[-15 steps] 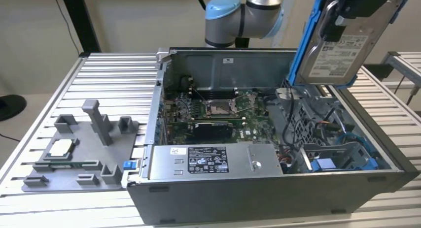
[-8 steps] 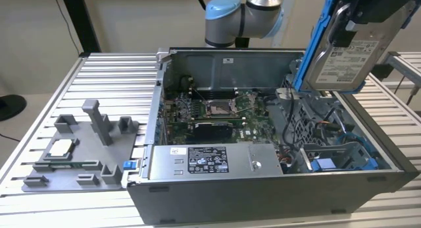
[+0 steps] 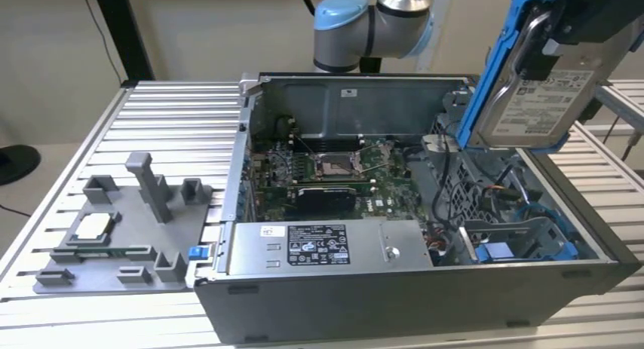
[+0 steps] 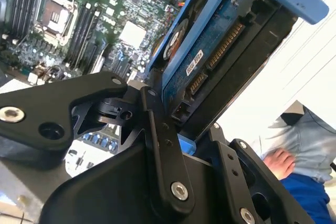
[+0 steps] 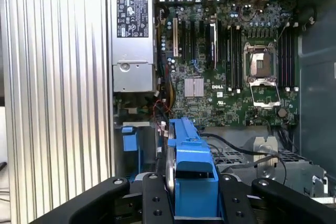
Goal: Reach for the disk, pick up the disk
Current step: 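Pick up the disk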
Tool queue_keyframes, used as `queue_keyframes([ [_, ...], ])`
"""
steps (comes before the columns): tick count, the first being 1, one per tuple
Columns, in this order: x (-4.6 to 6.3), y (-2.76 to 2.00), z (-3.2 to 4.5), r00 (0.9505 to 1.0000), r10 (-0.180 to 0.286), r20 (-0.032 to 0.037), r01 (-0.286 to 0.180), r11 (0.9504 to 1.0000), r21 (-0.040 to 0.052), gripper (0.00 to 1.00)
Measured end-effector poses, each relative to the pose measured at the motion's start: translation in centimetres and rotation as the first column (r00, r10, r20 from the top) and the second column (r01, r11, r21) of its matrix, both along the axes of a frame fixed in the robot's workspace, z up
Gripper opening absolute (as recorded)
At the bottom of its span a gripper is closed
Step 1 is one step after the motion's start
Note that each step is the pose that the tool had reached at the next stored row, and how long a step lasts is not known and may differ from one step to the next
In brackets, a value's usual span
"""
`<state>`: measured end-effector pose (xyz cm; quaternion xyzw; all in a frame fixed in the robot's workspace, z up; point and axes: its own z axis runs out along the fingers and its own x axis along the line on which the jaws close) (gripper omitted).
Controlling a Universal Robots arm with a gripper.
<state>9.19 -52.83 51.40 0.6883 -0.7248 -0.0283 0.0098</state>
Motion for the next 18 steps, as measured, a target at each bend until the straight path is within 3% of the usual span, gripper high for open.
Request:
queue_keyframes([
  [7,0.5,-1.03,0.00,1.0000,0.000,-0.0030,0.000,1.0000,0.0001,0.00],
  [18,1.0,-3.45,0.00,1.0000,0.000,-0.0069,0.000,1.0000,0.0000,0.00],
])
